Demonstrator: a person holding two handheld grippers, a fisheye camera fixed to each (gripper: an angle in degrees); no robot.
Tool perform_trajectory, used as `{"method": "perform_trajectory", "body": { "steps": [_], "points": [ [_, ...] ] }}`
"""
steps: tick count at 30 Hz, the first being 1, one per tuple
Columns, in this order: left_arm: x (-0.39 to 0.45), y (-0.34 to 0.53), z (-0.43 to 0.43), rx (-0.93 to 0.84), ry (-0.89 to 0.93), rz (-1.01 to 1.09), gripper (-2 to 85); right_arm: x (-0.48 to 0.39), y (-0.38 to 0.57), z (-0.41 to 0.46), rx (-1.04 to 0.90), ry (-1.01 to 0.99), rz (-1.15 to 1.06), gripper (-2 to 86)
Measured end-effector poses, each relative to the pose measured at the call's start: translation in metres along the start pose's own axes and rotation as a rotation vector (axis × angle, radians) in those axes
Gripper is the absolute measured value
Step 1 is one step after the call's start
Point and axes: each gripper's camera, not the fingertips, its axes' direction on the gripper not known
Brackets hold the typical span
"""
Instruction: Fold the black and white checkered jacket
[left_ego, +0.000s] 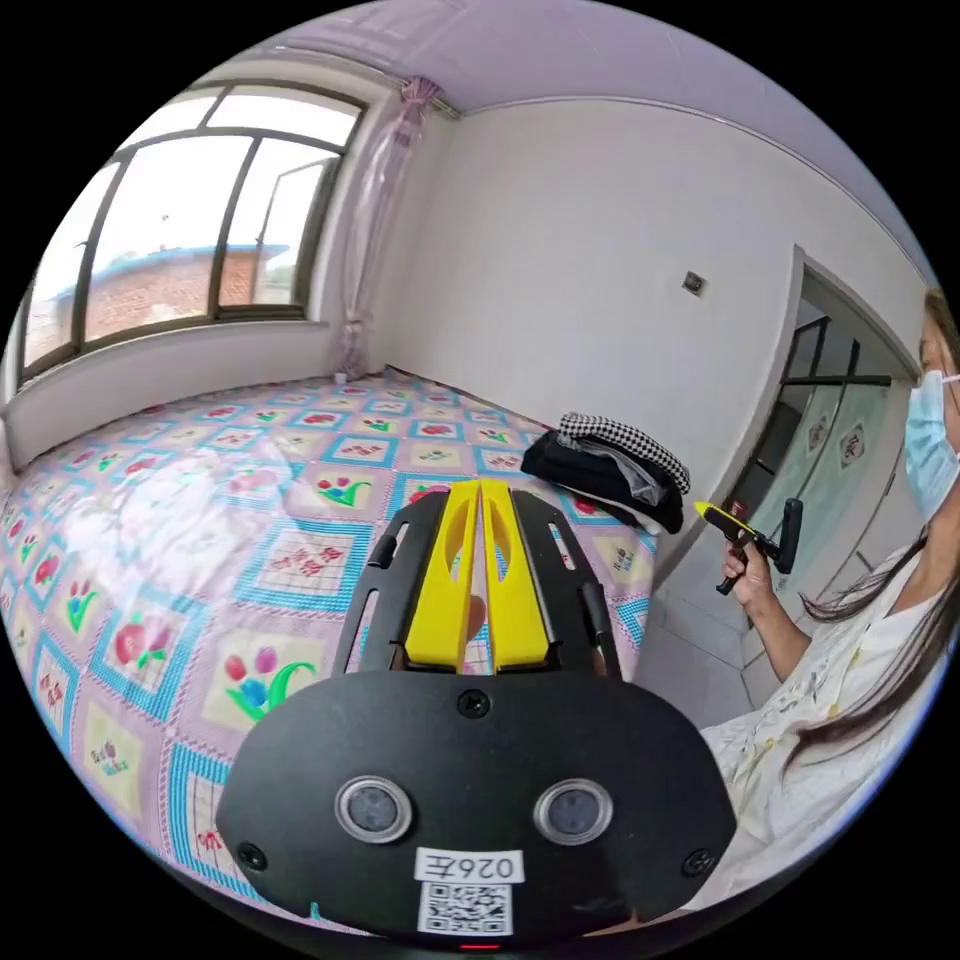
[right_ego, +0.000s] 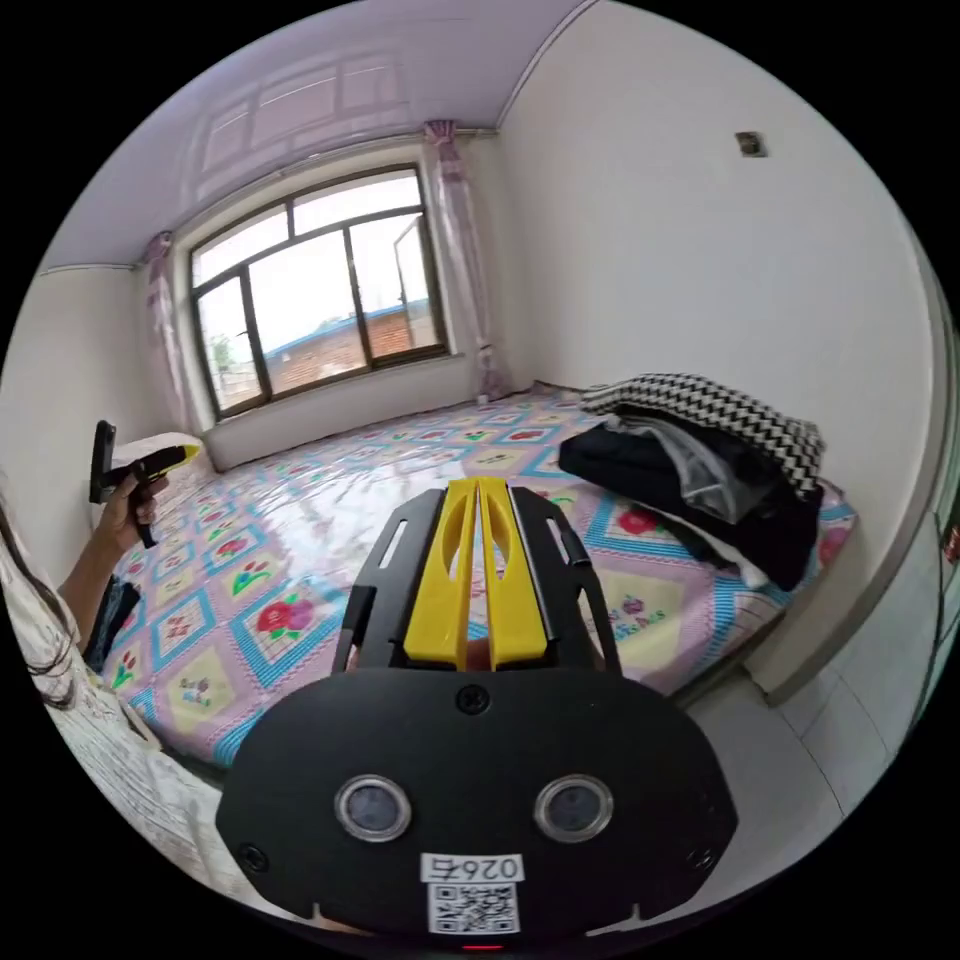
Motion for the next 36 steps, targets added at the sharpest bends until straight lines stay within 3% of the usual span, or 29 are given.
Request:
{"method": "perform_trajectory", "body": {
  "steps": [5,9,13,17,19,22,26,28,30,36],
  "points": [
    [-0.001,-0.054,0.179,-0.107,0.191,0.015,4.7,0.118,-0.023,-0.066,0.058,0.28,0.154,2.7],
    [0.011,-0.1,0.35,-0.195,0.328,-0.009,11.7,0.21,-0.045,-0.082,0.021,0.319,0.242,8.8],
    [0.005,-0.134,0.507,-0.289,0.449,-0.148,16.1,0.31,-0.069,-0.089,-0.008,0.209,0.369,13.1],
    [-0.007,-0.148,0.598,-0.347,0.465,-0.222,18.2,0.383,-0.088,-0.099,-0.008,0.059,0.489,16.8],
    [-0.024,-0.149,0.642,-0.352,0.556,-0.338,21.6,0.404,-0.093,-0.105,-0.003,0.007,0.522,17.8],
    [-0.047,-0.149,0.678,-0.325,0.664,-0.488,23.9,0.431,-0.098,-0.113,0.008,-0.11,0.591,19.3],
    [-0.064,-0.156,0.692,-0.336,0.65,-0.541,18.0,0.446,-0.114,-0.129,-0.012,-0.147,0.589,19.0],
    [-0.072,-0.162,0.693,-0.396,0.617,-0.515,9.9,0.446,-0.122,-0.132,-0.061,-0.152,0.569,17.8],
    [-0.079,-0.166,0.688,-0.395,0.664,-0.512,6.9,0.446,-0.127,-0.135,-0.099,-0.16,0.563,16.6],
    [-0.081,-0.197,0.648,-0.314,0.691,-0.327,4.8,0.441,-0.142,-0.178,-0.044,-0.144,0.528,3.1]
  ]
}}
